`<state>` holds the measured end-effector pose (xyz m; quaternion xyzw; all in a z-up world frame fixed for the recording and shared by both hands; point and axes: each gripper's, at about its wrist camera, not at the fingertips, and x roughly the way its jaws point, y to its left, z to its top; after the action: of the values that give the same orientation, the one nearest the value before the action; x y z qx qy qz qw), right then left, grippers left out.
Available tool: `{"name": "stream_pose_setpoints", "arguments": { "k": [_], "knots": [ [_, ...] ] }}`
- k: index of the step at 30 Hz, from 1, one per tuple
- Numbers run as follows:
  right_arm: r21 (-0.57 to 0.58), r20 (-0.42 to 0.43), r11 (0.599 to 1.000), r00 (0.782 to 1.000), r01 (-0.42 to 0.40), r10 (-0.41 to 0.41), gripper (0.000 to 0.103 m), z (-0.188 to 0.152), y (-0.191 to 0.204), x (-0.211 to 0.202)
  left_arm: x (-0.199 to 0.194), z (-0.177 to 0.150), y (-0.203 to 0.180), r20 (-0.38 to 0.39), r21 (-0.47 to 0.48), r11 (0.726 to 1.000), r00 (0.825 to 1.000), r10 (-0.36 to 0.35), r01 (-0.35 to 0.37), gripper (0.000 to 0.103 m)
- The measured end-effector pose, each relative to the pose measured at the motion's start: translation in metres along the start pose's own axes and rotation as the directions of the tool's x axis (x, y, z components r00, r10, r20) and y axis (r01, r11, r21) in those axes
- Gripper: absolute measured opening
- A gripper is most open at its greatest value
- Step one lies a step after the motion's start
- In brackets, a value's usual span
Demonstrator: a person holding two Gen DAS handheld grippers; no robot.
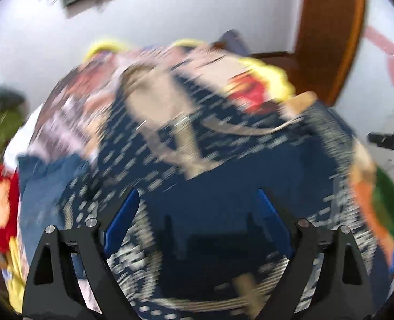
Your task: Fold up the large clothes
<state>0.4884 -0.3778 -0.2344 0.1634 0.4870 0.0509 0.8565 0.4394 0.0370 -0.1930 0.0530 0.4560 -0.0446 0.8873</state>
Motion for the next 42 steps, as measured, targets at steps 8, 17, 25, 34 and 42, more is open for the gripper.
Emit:
{"name": "stream_pose_setpoints", "arguments": {
  "k": [8,17,25,34,42],
  "knots": [
    [0.218,-0.077,0.976,0.996,-0.027,0.045,0.092,0.028,-0.042,0.076,0.046,-0.057,0.077,-0.106,-0.120,0.986,0.989,0.105,-0.117,0.089],
    [0.224,0.011,0.975,1.000,0.014,-0.017,0.063,0.049,-0.038,0.100,0.050,-0.068,0.086,-0.075,-0.187,0.979,0.995,0.071,-0.084,0.089],
    [0.166,0.066,0.986,0.998,-0.022,0.011,0.008,0.059,-0.030,0.072,0.031,-0.061,0.070,-0.047,-0.143,0.985,0.995,0.092,-0.098,0.089],
    [-0.075,0.232,0.993,0.967,-0.090,0.105,0.007,0.056,0.059,-0.031,-0.024,-0.055,0.059,0.042,-0.143,0.986,0.995,0.087,-0.080,0.089],
    [-0.274,0.218,0.946,0.947,-0.174,0.237,0.007,0.033,0.182,-0.069,-0.066,-0.061,0.068,0.105,-0.154,0.987,0.992,0.068,-0.051,0.089]
  ]
}}
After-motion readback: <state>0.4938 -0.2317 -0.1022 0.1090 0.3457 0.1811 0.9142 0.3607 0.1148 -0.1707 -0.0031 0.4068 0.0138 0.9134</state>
